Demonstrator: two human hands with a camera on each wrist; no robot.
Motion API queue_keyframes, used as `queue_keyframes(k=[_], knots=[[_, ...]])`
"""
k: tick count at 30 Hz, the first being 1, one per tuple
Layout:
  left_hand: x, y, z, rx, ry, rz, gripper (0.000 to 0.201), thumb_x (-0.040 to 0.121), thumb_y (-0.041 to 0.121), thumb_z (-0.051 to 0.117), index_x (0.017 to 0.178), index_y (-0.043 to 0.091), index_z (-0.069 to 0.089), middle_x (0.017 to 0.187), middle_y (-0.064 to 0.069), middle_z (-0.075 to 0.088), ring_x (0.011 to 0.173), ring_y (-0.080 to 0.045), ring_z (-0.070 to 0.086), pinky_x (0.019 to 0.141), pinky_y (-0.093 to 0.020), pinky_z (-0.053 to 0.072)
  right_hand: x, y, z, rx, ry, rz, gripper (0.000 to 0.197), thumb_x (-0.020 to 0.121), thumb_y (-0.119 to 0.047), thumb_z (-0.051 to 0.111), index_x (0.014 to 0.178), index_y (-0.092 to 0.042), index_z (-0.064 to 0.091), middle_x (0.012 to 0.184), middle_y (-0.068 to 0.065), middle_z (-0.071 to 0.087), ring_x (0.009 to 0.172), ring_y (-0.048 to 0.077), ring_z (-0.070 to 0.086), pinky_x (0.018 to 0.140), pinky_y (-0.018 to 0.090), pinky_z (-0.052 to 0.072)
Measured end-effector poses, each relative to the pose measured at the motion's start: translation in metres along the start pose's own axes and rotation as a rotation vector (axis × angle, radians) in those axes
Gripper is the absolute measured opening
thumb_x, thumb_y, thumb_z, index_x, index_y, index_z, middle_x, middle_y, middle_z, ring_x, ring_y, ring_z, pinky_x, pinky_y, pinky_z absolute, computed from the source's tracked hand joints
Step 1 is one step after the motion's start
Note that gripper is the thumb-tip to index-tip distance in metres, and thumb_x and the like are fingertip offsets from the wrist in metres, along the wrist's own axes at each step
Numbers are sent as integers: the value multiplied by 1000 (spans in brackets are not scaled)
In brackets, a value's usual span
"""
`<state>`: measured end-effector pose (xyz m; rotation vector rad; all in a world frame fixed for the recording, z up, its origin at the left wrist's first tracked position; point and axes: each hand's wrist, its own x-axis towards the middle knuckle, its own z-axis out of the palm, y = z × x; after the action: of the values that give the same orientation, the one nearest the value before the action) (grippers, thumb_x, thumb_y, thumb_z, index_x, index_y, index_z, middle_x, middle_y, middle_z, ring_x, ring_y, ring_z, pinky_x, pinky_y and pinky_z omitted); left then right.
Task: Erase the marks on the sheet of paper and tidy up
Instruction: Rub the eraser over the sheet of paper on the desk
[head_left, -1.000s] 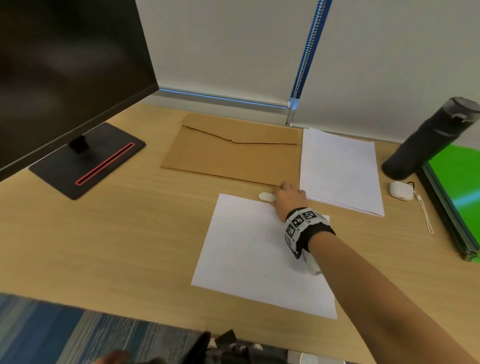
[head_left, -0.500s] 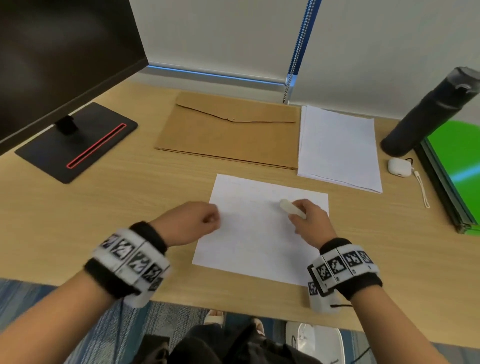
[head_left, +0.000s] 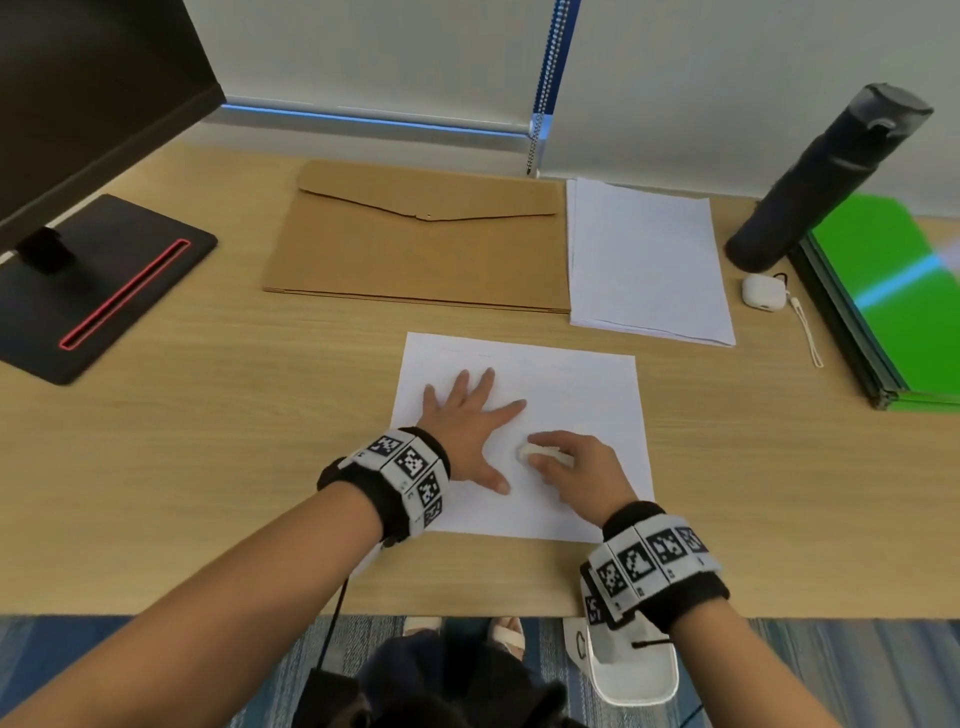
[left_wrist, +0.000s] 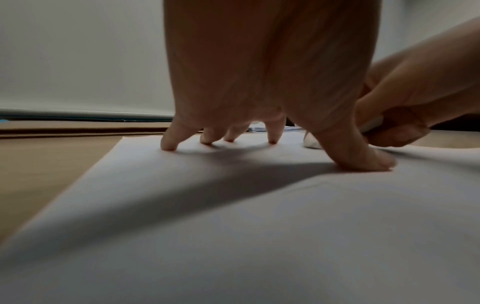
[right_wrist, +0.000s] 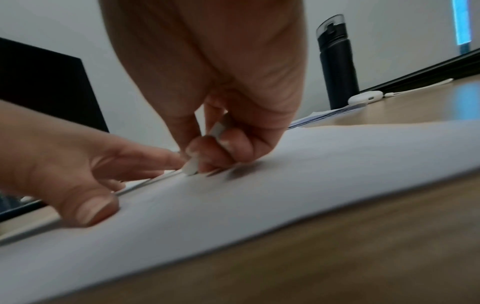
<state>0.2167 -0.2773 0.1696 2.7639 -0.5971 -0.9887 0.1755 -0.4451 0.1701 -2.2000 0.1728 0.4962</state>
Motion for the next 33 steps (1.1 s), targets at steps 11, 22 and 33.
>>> queue_keyframes(k=[11, 22, 33], knots=[[6, 1, 5, 27, 12, -7, 109, 73, 59, 69, 149, 40, -7, 154, -6, -30, 141, -35, -25, 109, -65, -6, 0, -3, 4, -114, -1, 13, 13, 85, -29, 63, 96, -22, 64, 101, 1, 63, 92, 16, 56, 81, 28, 46], [4, 5, 2, 13, -8, -43, 109, 74, 59, 68, 148, 41, -10, 153, -5, -31, 141, -34, -26, 108, -65, -7, 1, -5, 6, -122, -34, -13, 12, 86, -27, 61, 96, -21, 63, 97, 7, 65, 91, 26, 63, 83, 37, 52], [8, 9, 0, 75, -46, -77, 112, 74, 60, 68, 147, 41, -15, 152, -6, -34, 141, -36, -25, 107, -69, 2, 9, -3, -3, -130, -8, -23, 13, 87, -29, 58, 96, -20, 58, 88, 3, 58, 90, 27, 61, 78, 39, 54]])
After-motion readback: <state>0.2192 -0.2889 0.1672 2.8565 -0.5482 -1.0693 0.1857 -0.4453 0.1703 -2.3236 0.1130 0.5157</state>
